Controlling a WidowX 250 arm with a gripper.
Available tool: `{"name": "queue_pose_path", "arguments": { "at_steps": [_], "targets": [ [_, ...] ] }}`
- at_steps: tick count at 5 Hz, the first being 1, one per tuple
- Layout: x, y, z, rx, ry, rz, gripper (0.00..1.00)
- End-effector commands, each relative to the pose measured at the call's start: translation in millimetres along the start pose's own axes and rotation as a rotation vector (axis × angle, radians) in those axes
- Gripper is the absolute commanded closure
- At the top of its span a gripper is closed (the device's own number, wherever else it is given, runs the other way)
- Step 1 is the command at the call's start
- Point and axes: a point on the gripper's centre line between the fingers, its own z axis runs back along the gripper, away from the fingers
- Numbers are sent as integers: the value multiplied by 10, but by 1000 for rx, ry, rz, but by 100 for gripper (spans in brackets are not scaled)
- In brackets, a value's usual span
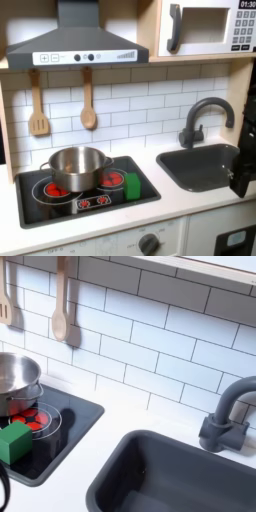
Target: Push button
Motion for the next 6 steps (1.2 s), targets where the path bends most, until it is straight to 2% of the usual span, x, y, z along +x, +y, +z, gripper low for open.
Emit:
{"name": "queue_pose_path", "arguments": {
  "at_steps": [1, 3, 5, 6],
  "targets": [
    [0, -2, 0, -1, 0, 0, 0],
    [202, 119, -41, 1, -13, 26, 0],
    [403, 237, -13, 21, -74, 35, 0],
    [522, 310, 37, 19, -108, 53, 0]
  ]
}}
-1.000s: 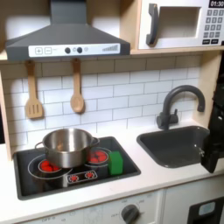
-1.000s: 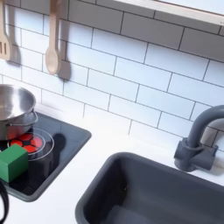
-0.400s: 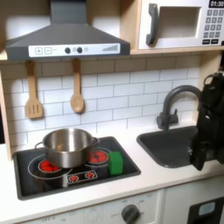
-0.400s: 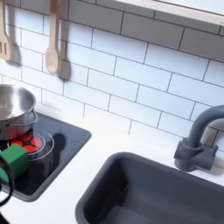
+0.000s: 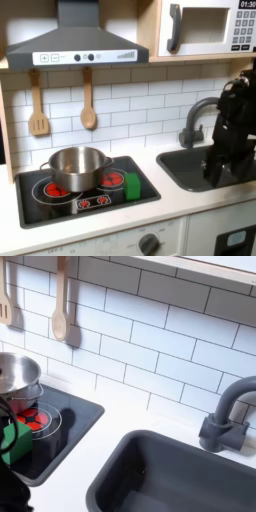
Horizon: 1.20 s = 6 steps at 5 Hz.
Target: Push button
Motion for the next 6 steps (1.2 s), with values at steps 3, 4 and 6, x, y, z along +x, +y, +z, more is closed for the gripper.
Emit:
{"name": "queue_pose_path", "arguments": {
  "at_steps": [3, 4, 6],
  "targets": [
    [495, 268, 134, 15, -167, 51, 0],
    [578, 358, 154, 25, -203, 63, 0],
    [816, 526, 256, 46, -311, 82, 100]
  ]
}}
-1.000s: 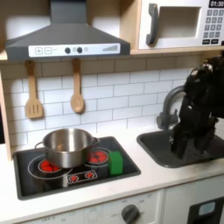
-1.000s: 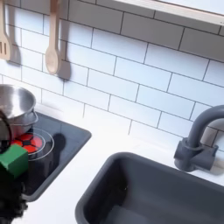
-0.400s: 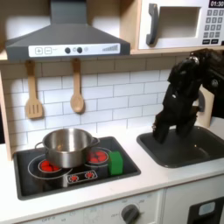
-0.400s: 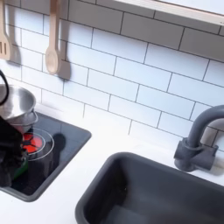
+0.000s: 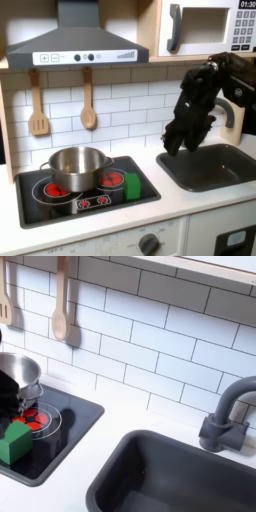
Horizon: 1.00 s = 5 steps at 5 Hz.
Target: Push button
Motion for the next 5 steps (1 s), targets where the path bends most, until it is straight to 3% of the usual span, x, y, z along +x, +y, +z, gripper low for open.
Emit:
{"name": "queue_pose_path", "arguments": {
  "at_steps": [1, 5],
  "targets": [
    [261, 139, 7, 2, -88, 13, 100],
    [819, 386, 48, 20, -256, 16, 100]
  ]
}}
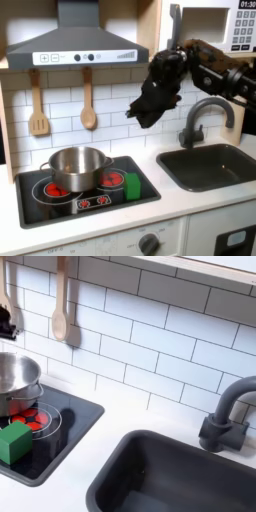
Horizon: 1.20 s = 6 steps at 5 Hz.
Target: Push button
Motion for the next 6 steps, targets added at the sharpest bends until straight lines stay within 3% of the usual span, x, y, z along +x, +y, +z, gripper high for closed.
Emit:
{"name": "queue_pose_path", "arguments": {
  "at_steps": [1, 6],
  "targets": [
    [286, 55, -52, -3, -81, -4, 100],
    [770, 180, -143, 5, -198, 19, 100]
  ]
}}
